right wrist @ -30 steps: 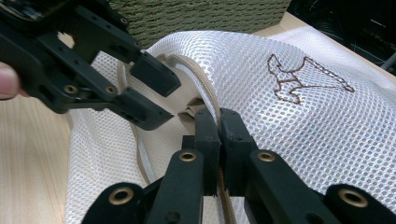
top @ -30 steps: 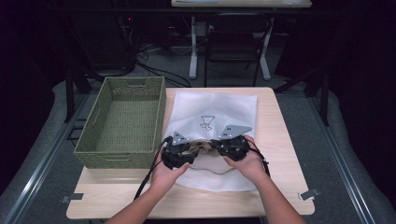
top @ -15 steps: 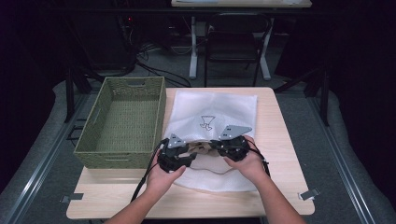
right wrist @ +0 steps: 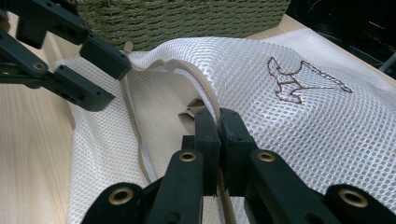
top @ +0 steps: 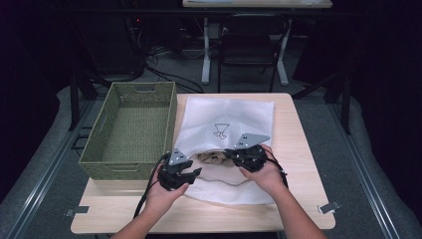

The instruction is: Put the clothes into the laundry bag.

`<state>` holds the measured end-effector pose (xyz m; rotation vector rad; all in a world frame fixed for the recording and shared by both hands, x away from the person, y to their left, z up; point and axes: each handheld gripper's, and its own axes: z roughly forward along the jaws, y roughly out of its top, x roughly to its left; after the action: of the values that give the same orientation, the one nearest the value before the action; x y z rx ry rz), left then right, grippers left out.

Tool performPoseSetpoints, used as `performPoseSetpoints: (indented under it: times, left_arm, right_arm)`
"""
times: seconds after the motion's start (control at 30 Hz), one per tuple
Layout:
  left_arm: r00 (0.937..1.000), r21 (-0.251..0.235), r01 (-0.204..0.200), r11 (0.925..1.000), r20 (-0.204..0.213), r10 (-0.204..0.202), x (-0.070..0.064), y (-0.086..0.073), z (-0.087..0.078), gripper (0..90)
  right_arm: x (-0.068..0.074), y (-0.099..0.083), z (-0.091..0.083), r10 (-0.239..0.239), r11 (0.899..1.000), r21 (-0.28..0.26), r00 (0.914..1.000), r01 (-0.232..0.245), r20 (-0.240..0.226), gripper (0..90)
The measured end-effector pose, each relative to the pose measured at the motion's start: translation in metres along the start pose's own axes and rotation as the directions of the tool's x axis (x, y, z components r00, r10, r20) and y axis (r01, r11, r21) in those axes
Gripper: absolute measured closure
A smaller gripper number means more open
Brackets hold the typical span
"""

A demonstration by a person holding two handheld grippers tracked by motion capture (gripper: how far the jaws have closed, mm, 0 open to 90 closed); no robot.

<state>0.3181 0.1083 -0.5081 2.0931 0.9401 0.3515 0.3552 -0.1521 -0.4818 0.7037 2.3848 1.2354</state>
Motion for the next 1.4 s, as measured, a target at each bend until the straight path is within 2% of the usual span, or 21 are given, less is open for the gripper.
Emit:
performPoseSetpoints:
  times: [0.23, 0.8, 1.0, 1.4]
  left_arm:
    - [0.9999, 0.009, 0.01, 0.9999, 0.003, -0.01, 0.005, -0.01, -0.013, 56.2]
    - [0.9991, -0.008, 0.043, 0.999, -0.007, -0.043, 0.015, -0.03, -0.035, 56.3]
    - [0.9983, -0.008, 0.058, 0.9983, -0.009, -0.058, 0.017, -0.035, -0.04, 56.3]
    - [0.9984, -0.018, 0.046, 0.9988, -0.031, -0.047, 0.018, -0.041, -0.047, 56.3]
  right_arm:
    - [0.0, 0.0, -0.001, -0.001, 1.0, 0.001, 1.0, 0.001, -0.001, 87.1]
    - [0.0, -0.003, -0.002, -0.004, 1.0, 0.01, 1.0, 0.004, -0.007, 87.1]
    - [0.0, -0.007, 0.0, -0.008, 0.999, 0.037, 0.9997, 0.009, -0.022, 87.1]
    - [0.002, -0.017, 0.009, -0.016, 0.996, 0.087, 0.998, 0.022, -0.061, 87.1]
